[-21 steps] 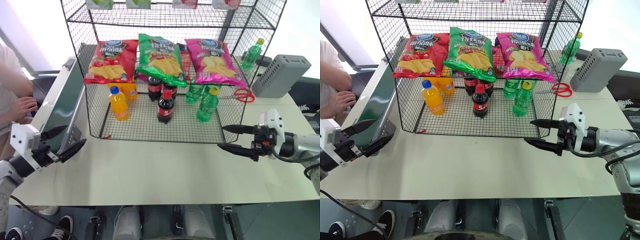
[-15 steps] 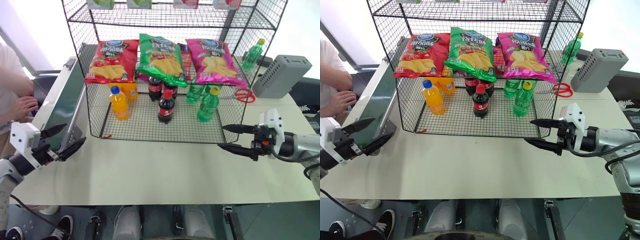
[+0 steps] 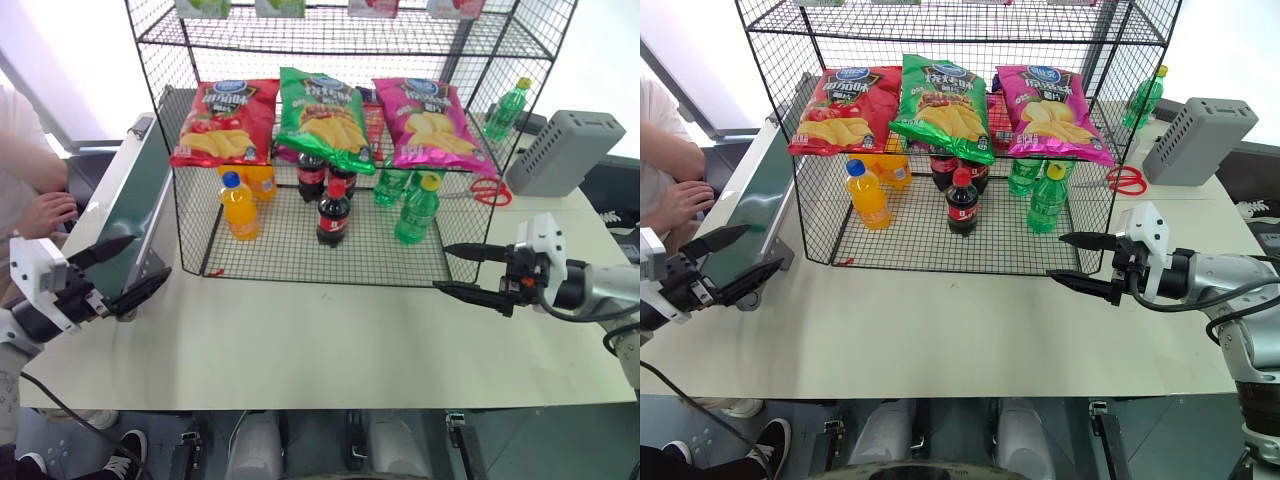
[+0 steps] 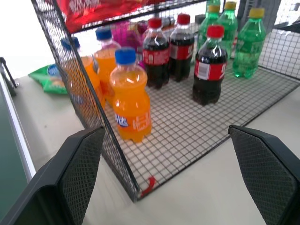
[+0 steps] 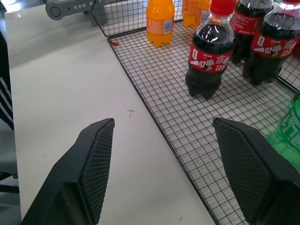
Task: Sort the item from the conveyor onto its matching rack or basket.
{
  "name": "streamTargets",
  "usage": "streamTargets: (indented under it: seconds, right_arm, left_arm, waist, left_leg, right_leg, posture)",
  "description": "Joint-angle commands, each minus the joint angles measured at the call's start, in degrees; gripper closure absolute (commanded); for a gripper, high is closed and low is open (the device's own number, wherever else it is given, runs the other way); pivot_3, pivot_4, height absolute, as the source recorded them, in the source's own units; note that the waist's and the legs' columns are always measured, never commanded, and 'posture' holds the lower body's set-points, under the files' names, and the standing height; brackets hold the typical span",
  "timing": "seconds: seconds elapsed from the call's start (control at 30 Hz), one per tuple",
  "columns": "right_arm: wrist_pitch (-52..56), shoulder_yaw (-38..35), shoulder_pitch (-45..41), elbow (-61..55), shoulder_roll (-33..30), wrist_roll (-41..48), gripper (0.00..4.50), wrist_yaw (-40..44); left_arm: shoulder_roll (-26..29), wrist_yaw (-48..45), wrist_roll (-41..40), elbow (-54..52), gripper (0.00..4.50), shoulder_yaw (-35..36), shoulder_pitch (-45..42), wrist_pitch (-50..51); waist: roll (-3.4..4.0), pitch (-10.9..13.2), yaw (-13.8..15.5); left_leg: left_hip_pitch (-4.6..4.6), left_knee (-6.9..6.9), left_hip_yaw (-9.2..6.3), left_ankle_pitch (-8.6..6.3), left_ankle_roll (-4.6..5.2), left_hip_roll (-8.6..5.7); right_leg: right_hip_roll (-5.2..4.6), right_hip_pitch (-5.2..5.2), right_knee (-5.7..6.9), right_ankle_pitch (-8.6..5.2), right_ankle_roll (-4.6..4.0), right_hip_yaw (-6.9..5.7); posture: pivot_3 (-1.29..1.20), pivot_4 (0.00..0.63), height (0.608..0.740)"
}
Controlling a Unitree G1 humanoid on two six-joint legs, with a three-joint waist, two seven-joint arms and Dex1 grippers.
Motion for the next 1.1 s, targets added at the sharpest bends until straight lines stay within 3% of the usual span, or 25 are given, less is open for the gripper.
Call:
streamTargets:
  seconds: [0.03,1.1]
  right_arm:
    - [-1.27,-0.87,-1.08,-0.15,0.13,-0.07,1.04,0.09]
    - [-2.23,0.0,-2.08,0.62,1.09,-0.82,1.04,0.02]
  left_arm:
    - [1.04,-0.56,-0.01,0.53,0.0,0.9,-0.76,-1.56]
    - [0.62,0.48,1.07,0.9,0.0,-2.4,-0.36,-1.59]
  waist:
    - [0.0,0.0,-0.01]
    - [0.0,0.0,-0.05]
  left_leg:
    - [0.0,0.0,0.0,0.0,0.0,0.0]
    - [0.02,0.0,0.01,0.0,0.0,0.01]
  right_leg:
    - [0.0,0.0,0.0,0.0,0.0,0.0]
    - [0.0,0.0,0.04,0.01,0.01,0.0]
  posture:
    - [0.0,0.15,0.74]
    - [0.0,0.15,0.74]
